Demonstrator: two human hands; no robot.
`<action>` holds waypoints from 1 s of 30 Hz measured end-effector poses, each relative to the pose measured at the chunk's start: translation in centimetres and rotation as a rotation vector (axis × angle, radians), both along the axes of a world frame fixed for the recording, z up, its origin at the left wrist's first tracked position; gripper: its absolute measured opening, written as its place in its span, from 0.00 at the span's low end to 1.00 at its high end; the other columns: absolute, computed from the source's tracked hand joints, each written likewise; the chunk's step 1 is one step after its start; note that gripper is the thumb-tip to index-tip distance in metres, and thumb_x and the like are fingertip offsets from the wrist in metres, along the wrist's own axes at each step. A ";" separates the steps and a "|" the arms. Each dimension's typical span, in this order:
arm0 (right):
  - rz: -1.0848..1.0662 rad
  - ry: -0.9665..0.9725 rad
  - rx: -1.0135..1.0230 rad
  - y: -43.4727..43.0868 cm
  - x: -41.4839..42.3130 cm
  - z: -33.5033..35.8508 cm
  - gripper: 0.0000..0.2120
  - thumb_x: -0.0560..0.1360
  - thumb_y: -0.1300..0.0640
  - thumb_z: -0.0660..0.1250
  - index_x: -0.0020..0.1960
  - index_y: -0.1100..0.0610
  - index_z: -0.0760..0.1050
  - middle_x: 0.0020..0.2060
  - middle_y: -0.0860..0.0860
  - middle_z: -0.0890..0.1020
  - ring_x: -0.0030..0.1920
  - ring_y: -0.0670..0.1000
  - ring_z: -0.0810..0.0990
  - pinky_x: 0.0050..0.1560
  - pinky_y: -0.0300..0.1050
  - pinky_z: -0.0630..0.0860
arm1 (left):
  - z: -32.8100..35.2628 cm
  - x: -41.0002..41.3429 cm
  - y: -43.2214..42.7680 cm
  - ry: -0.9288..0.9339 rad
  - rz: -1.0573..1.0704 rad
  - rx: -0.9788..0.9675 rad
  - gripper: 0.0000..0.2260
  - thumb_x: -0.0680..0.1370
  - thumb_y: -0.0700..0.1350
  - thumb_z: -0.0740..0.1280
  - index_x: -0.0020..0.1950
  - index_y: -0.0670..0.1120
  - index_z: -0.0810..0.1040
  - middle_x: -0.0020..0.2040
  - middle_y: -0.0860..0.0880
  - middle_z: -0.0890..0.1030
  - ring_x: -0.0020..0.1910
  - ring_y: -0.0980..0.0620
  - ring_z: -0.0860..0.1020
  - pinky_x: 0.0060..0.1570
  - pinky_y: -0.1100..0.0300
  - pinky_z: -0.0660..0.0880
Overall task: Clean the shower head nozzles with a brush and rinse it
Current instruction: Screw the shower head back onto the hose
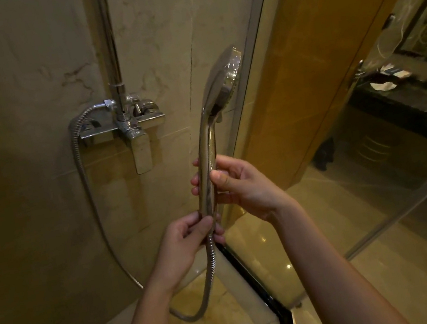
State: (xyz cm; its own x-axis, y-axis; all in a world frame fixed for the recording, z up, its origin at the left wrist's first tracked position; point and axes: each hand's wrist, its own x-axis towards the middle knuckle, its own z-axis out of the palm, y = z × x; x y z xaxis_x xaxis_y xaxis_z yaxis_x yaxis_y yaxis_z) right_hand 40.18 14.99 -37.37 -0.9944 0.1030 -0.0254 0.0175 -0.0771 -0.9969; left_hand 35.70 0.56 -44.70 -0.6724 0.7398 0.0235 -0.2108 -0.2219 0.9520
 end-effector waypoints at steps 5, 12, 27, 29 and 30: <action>-0.026 0.041 0.125 -0.1 0.3 0.4 0.16 0.77 0.60 0.63 0.64 0.63 0.71 0.51 0.53 0.82 0.54 0.53 0.82 0.53 0.47 0.79 | -0.2 0.1 0.3 0.047 0.055 -0.011 0.07 0.77 0.35 0.60 0.45 0.40 0.78 0.31 0.48 0.81 0.30 0.55 0.80 0.36 0.66 0.78; -0.138 0.049 0.248 -0.6 0.1 0.4 0.16 0.78 0.57 0.63 0.61 0.66 0.71 0.53 0.57 0.83 0.53 0.52 0.83 0.52 0.45 0.80 | -0.2 0.2 1.2 0.033 0.121 -0.041 0.08 0.77 0.36 0.60 0.44 0.42 0.78 0.31 0.49 0.82 0.31 0.56 0.80 0.37 0.67 0.78; -0.518 -0.119 0.310 0.4 -0.4 -6.8 0.07 0.76 0.56 0.66 0.47 0.58 0.70 0.38 0.56 0.73 0.39 0.53 0.74 0.42 0.58 0.76 | -3.9 2.4 5.7 0.542 0.136 -0.409 0.21 0.74 0.40 0.66 0.66 0.49 0.71 0.60 0.54 0.72 0.57 0.61 0.73 0.52 0.75 0.67; -0.514 -0.173 0.257 1.8 0.1 -8.1 0.07 0.77 0.58 0.65 0.43 0.54 0.68 0.36 0.55 0.72 0.36 0.51 0.73 0.38 0.52 0.75 | -4.6 1.6 5.0 0.528 0.124 -0.382 0.14 0.75 0.43 0.66 0.60 0.51 0.76 0.56 0.57 0.74 0.55 0.65 0.74 0.51 0.77 0.67; -0.520 -0.206 0.232 2.4 0.4 -8.9 0.08 0.78 0.59 0.64 0.42 0.53 0.67 0.35 0.53 0.71 0.35 0.49 0.72 0.36 0.47 0.74 | -5.1 1.0 4.4 0.505 0.154 -0.380 0.09 0.75 0.43 0.66 0.54 0.52 0.79 0.52 0.57 0.77 0.51 0.66 0.76 0.49 0.77 0.68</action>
State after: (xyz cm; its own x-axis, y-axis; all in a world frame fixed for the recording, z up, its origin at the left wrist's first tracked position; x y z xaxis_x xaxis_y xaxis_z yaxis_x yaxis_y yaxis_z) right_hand 40.57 17.40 -46.26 -0.7889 0.6005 -0.1306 0.2302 0.0918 -0.9688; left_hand 36.69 4.98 -49.84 -0.7462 0.6548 0.1201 0.2909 0.1584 0.9436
